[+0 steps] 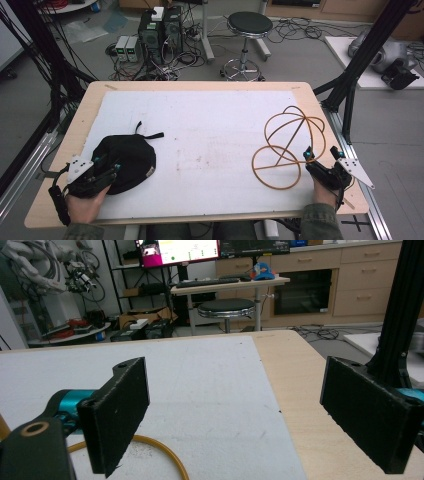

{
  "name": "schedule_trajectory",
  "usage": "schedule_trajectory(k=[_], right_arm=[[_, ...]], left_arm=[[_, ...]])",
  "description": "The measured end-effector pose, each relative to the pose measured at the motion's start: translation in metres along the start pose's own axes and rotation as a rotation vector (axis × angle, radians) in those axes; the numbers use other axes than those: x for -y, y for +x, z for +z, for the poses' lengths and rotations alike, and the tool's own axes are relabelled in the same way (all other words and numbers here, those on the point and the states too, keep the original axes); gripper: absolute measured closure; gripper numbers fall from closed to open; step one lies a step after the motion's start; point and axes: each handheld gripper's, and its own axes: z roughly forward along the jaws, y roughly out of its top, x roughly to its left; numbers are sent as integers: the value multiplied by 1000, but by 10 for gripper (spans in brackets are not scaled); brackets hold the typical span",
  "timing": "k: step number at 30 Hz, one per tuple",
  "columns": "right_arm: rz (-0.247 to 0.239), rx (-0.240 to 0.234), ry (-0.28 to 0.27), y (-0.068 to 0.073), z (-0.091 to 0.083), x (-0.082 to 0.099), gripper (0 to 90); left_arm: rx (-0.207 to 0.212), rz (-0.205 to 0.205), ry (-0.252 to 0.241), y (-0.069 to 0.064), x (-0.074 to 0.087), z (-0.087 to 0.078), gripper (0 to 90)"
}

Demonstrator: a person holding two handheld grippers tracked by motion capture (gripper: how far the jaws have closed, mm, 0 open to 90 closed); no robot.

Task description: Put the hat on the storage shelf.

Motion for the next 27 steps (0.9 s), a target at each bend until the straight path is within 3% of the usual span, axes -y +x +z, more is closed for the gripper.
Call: schedule_trajectory(k=[3, 8, 14, 27], right_arm=[[7, -1, 7, 2, 0, 0, 115], [-2, -7, 7, 3, 1, 0, 115], [-2, -6, 4, 3, 1, 0, 116], [-5, -7, 6, 3, 1, 0, 116]], left_arm=[[34, -19, 12, 2, 0, -1, 628], [40, -6, 24, 1, -2, -3, 854], [80, -10, 21, 4, -3, -8, 876], [60, 2, 3, 1, -4, -8, 876]])
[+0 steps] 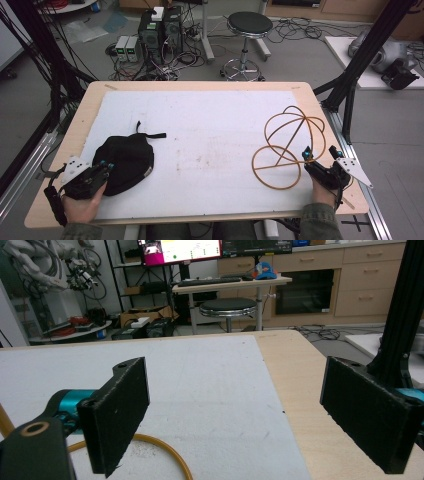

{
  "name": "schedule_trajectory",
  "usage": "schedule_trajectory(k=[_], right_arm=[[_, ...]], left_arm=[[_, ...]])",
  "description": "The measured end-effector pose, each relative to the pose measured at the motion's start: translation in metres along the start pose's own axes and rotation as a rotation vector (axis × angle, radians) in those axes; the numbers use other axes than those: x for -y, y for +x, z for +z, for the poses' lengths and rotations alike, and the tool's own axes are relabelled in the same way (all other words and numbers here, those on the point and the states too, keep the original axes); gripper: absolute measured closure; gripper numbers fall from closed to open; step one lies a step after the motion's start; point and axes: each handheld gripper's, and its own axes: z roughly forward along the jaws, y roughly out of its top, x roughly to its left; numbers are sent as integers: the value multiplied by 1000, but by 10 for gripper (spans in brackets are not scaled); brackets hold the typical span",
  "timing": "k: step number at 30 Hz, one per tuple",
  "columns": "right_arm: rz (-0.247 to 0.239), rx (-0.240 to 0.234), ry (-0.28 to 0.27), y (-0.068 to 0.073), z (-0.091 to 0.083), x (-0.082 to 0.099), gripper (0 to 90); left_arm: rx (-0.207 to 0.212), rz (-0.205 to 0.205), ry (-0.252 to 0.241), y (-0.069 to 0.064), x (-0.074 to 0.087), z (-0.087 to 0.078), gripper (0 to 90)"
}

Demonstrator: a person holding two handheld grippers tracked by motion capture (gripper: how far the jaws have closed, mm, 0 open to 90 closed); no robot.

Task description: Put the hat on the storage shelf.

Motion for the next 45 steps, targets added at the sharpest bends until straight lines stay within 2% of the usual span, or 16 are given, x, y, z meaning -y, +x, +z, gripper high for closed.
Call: schedule_trajectory(k=[6, 11, 14, 15, 18, 20, 26, 28, 30, 31, 32, 36, 37, 39, 42, 45], right_arm=[[-6, 1, -3, 1, 0, 0, 116], [-5, 0, -2, 1, 0, 0, 116], [-8, 1, -3, 0, 0, 0, 115], [-3, 1, -2, 0, -1, 0, 116], [-3, 0, -1, -1, -1, 0, 116], [0, 3, -1, -2, -2, 0, 115], [3, 1, -3, -3, -2, 0, 115], [7, 2, -4, -2, -1, 0, 116], [8, 1, -6, -2, -1, 0, 115], [9, 1, -9, -1, 0, 0, 116], [7, -2, -10, 0, 0, 0, 115], [9, -6, -11, 2, 1, -1, 116], [12, -6, -10, 2, 1, -1, 115], [18, -4, -18, 2, 0, -2, 116], [18, -5, -22, 3, 0, -2, 115], [21, -8, -25, 3, 0, -3, 115]], left_arm=[[11, 12, -13, -5, -3, 1, 876], [15, 30, -52, -9, -10, 1, 876], [17, 23, -79, -10, -13, -1, 875], [30, 14, -107, -11, -16, -2, 876], [42, 20, -126, -14, -20, -1, 876], [52, 46, -161, -20, -28, -1, 876], [75, 76, -235, -31, -42, -4, 876], [84, 80, -305, -36, -52, -8, 875], [96, 69, -361, -39, -59, -11, 876], [96, 69, -361, -39, -59, -11, 875], [110, 47, -416, -40, -66, -13, 875], [136, -11, -505, -40, -78, -17, 875], [158, -56, -538, -40, -82, -17, 875], [184, -97, -580, -40, -88, -19, 875], [198, -103, -597, -41, -94, -18, 875], [219, -72, -598, -46, -104, -12, 875]])
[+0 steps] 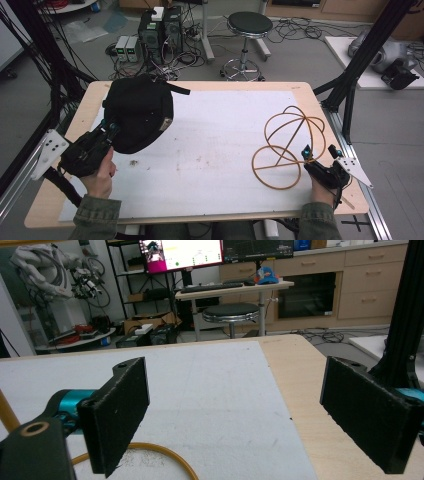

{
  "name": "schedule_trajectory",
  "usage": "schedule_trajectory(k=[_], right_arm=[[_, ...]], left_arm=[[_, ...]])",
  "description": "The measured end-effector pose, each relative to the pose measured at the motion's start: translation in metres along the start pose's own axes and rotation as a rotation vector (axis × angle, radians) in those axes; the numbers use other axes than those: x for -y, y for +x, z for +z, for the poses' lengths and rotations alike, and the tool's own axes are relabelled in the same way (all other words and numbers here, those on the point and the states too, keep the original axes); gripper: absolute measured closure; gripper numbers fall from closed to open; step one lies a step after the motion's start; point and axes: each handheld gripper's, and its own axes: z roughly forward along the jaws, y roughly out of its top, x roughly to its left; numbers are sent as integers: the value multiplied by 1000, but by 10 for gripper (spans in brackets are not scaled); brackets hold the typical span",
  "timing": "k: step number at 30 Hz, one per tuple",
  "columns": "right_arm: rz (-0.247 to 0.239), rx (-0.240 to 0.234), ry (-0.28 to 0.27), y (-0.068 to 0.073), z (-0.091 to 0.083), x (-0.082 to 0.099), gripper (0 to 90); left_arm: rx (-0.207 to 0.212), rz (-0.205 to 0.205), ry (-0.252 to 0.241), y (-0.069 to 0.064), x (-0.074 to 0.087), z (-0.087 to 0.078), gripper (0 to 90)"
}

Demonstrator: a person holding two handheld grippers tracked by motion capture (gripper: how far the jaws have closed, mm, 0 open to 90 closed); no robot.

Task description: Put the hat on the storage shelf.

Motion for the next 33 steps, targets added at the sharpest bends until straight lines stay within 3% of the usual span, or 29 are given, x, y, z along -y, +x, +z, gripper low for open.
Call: schedule_trajectory(k=[7, 11, 17, 23, 29, 32, 33], right_arm=[[1, -4, -1, 0, 0, 0, 116], [0, -7, 3, 0, -1, 0, 115], [3, -13, -4, 3, -1, -1, 116], [-1, -18, -4, 5, 0, -1, 116], [16, -19, -4, 6, 1, -1, 115], [-4, -19, -6, 5, 1, -1, 116], [-6, -19, -9, 5, 1, -1, 115]], left_arm=[[60, -8, -5, -6, -3, 17, 875], [107, 9, 7, -13, -6, 28, 875], [194, 36, 19, -33, -13, 56, 875], [260, 28, 0, -51, -18, 79, 875], [327, 36, -20, -75, -24, 105, 874], [382, 49, -19, -93, -27, 123, 874], [382, 49, -19, -93, -27, 123, 874]])
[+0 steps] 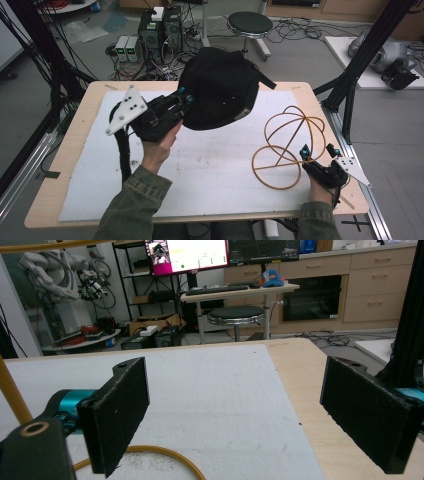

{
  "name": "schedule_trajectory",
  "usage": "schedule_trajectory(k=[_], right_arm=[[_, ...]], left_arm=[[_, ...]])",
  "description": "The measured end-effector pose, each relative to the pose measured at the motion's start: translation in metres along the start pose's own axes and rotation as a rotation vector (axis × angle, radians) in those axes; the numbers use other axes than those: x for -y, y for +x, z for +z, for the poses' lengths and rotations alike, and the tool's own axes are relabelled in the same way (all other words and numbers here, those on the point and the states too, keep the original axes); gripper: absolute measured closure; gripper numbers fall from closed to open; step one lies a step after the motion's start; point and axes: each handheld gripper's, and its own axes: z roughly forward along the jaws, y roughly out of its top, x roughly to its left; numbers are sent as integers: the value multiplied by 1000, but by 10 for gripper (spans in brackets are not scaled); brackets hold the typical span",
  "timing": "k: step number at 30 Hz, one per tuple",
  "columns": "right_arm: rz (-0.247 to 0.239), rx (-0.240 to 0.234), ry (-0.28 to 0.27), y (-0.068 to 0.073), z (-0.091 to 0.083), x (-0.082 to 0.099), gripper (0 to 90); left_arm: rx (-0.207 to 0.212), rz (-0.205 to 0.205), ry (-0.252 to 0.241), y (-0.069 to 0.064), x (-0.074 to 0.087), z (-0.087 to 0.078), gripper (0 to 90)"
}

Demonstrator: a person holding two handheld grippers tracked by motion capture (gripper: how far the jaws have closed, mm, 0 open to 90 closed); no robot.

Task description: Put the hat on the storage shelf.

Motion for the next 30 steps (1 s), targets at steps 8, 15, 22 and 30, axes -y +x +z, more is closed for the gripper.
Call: schedule_trajectory(k=[8, 15, 22, 30], right_arm=[[-14, -3, 4, -2, 1, 1, 115], [-6, -1, 3, -3, 0, 1, 115], [-4, -1, 6, -6, 0, 1, 116], [-2, -8, 6, -6, 1, 1, 116]], left_arm=[[89, 1, 21, -13, 1, 43, 874], [163, -28, 65, -23, 15, 78, 874], [205, -44, 79, -30, 21, 92, 874], [244, -82, 84, -43, 33, 122, 873]])
